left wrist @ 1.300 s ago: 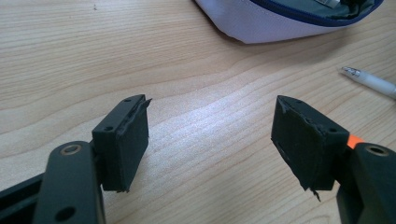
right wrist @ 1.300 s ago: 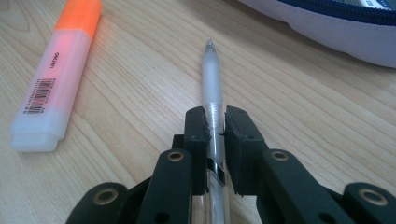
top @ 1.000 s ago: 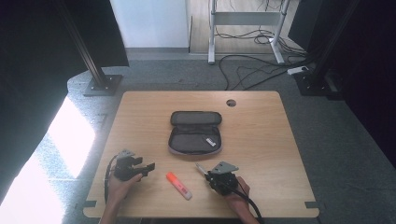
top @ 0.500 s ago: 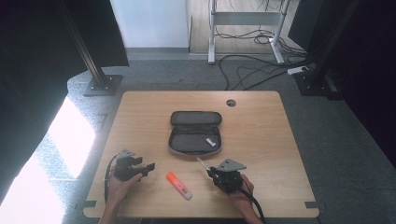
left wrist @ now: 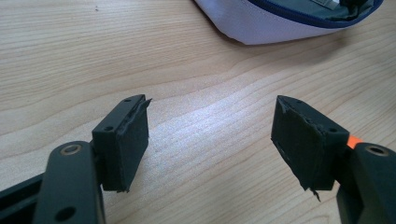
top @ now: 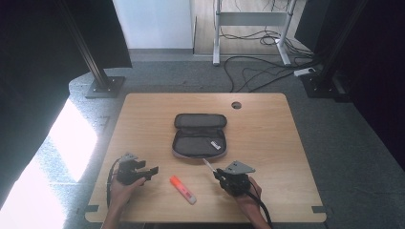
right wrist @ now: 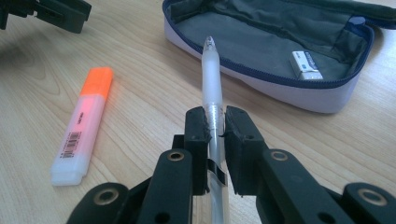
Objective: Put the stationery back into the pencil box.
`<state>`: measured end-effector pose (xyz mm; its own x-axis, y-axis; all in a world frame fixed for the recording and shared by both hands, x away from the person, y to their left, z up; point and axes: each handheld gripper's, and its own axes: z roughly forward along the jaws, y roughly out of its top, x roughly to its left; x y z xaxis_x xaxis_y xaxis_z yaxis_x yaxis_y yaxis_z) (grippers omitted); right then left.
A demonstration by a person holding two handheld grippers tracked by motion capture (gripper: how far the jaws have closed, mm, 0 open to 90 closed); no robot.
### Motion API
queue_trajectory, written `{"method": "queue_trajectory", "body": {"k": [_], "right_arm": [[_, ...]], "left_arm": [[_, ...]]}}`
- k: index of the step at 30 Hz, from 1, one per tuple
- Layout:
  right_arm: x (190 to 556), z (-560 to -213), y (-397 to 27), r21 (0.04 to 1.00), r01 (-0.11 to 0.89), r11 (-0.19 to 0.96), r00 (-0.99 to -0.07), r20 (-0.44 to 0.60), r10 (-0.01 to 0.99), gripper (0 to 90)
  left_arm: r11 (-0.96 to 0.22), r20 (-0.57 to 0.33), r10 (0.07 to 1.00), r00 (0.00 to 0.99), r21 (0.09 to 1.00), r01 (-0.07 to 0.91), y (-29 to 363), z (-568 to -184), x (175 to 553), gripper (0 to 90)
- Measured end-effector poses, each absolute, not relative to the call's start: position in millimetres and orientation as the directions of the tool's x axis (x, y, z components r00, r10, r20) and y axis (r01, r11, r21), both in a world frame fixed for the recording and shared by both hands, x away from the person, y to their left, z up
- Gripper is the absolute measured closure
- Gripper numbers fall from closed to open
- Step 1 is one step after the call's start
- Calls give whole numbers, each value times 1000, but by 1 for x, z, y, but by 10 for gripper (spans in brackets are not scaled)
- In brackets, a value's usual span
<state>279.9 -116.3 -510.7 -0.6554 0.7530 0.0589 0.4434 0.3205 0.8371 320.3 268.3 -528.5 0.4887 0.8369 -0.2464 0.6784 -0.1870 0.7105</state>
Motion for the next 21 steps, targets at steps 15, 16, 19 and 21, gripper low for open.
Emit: {"method": "queue_trajectory", "body": {"k": [15, 16, 19, 21], "right_arm": [[293, -501, -122, 851, 442, 283, -639, 78, 765, 784], [294, -501, -121, 851, 441, 284, -639, 76, 766, 784], [300, -500, -120, 850, 442, 287, -638, 72, 767, 784], [304, -500, -120, 849, 444, 285, -635, 74, 769, 784]], "left_arm": [[-187, -244, 838, 489, 712, 677, 267, -528, 320, 281], [-187, -245, 837, 489, 712, 677, 267, -528, 320, 281], [-189, -247, 836, 491, 710, 679, 267, -528, 321, 281], [-189, -247, 836, 491, 710, 678, 267, -528, 321, 281]]}}
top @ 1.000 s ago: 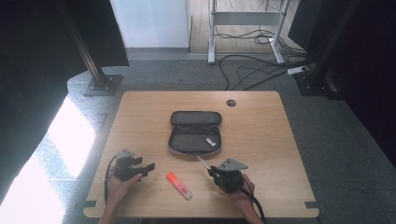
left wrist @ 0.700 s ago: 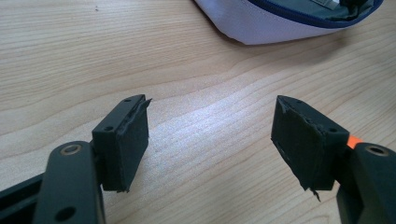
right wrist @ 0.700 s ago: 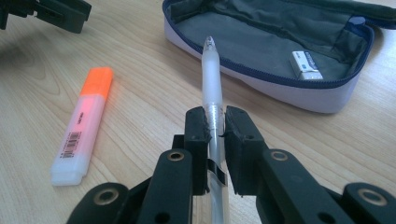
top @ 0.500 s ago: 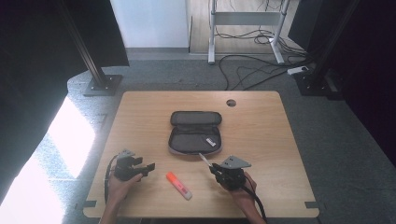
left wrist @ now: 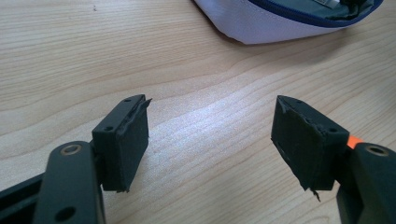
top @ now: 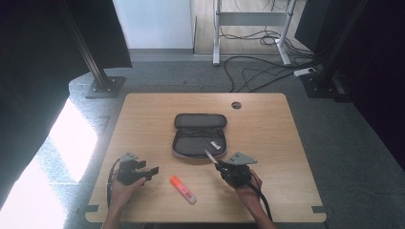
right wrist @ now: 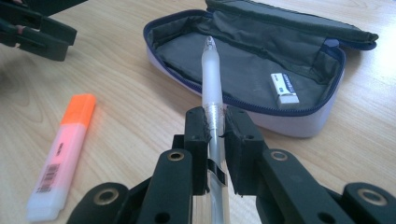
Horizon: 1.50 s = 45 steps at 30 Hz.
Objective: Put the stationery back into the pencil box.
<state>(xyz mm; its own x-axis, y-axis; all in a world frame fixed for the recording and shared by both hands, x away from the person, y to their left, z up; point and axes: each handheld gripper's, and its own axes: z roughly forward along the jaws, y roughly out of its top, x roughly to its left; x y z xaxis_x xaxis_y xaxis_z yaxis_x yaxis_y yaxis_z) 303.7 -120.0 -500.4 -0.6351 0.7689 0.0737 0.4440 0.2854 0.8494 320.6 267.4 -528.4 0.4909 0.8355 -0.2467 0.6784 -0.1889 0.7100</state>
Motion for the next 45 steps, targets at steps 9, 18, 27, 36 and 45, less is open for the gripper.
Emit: {"method": "queue_trajectory", "body": {"k": [9, 18, 27, 36, 45], "right_arm": [[320, -498, -115, 846, 446, 291, -635, 70, 770, 784], [336, -494, -111, 846, 450, 285, -640, 83, 764, 784], [351, -489, -106, 848, 447, 286, -646, 85, 759, 784], [363, -483, -99, 849, 448, 280, -648, 94, 756, 784], [373, -480, -93, 846, 449, 287, -646, 86, 758, 784]], "left_arm": [[-190, -247, 834, 493, 711, 677, 267, -528, 321, 281], [-180, -252, 836, 488, 714, 677, 270, -527, 321, 281], [-181, -252, 836, 487, 712, 678, 270, -528, 321, 281], [-189, -250, 835, 491, 707, 682, 269, -529, 321, 281], [-183, -255, 834, 488, 708, 682, 271, -529, 321, 281]]}}
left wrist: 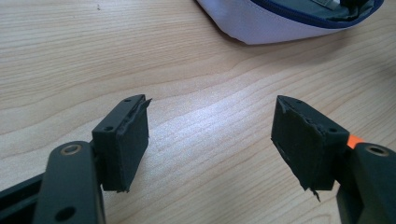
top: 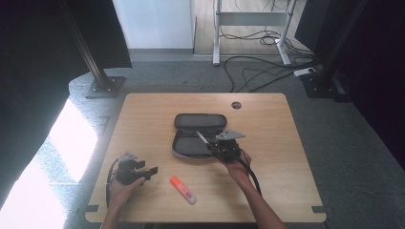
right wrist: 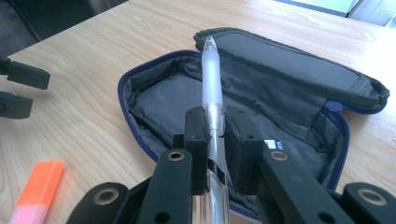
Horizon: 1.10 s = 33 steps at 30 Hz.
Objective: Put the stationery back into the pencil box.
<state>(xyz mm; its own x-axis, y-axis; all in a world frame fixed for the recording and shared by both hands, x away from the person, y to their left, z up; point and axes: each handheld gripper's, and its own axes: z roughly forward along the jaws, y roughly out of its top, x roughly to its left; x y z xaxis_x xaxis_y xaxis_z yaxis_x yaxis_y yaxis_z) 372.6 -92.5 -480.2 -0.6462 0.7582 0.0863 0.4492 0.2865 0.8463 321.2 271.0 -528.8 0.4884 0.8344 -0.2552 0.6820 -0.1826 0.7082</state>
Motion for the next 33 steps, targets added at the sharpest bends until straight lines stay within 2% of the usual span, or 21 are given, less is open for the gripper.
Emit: {"method": "queue_trajectory", "body": {"k": [33], "right_arm": [[411, -493, -73, 821, 464, 334, -648, 57, 760, 784]], "left_arm": [[-171, -259, 834, 486, 717, 676, 275, -526, 321, 281]]}}
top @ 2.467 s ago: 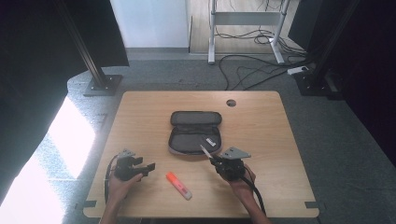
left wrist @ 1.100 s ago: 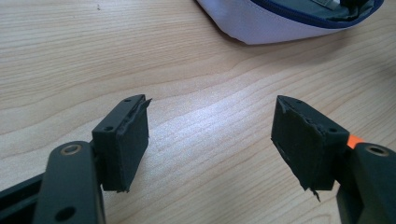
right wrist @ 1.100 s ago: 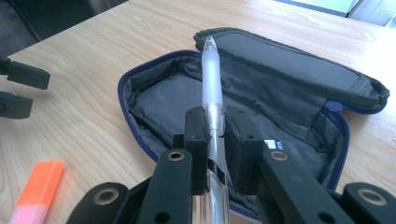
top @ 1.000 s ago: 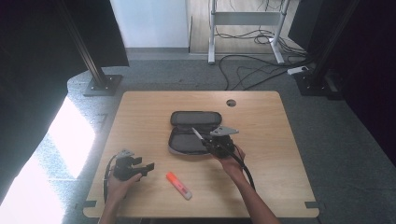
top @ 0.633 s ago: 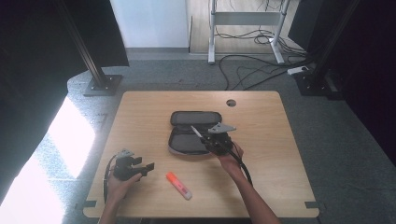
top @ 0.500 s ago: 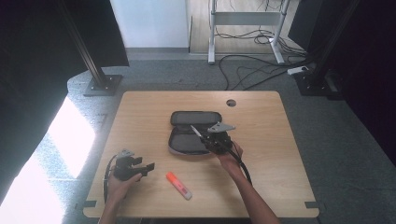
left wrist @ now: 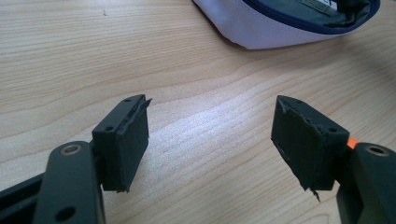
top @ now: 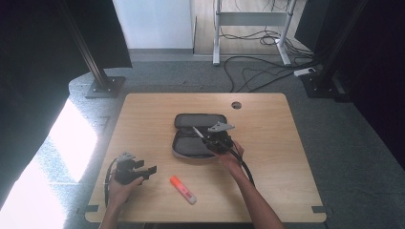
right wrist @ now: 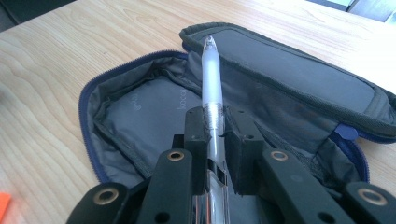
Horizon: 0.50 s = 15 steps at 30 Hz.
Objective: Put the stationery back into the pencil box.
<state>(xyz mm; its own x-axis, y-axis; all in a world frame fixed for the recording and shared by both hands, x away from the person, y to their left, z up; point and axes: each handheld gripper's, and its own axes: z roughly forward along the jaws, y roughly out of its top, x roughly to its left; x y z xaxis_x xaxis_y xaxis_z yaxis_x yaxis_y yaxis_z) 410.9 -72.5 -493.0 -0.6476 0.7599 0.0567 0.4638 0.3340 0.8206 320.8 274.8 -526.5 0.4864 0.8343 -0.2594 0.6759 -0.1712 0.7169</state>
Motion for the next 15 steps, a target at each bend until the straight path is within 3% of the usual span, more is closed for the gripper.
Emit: {"method": "queue_trajectory", "body": {"k": [15], "right_arm": [[423, -503, -69, 806, 481, 344, -650, 64, 757, 783]], "left_arm": [[-166, -266, 832, 487, 718, 676, 276, -527, 321, 281]]}}
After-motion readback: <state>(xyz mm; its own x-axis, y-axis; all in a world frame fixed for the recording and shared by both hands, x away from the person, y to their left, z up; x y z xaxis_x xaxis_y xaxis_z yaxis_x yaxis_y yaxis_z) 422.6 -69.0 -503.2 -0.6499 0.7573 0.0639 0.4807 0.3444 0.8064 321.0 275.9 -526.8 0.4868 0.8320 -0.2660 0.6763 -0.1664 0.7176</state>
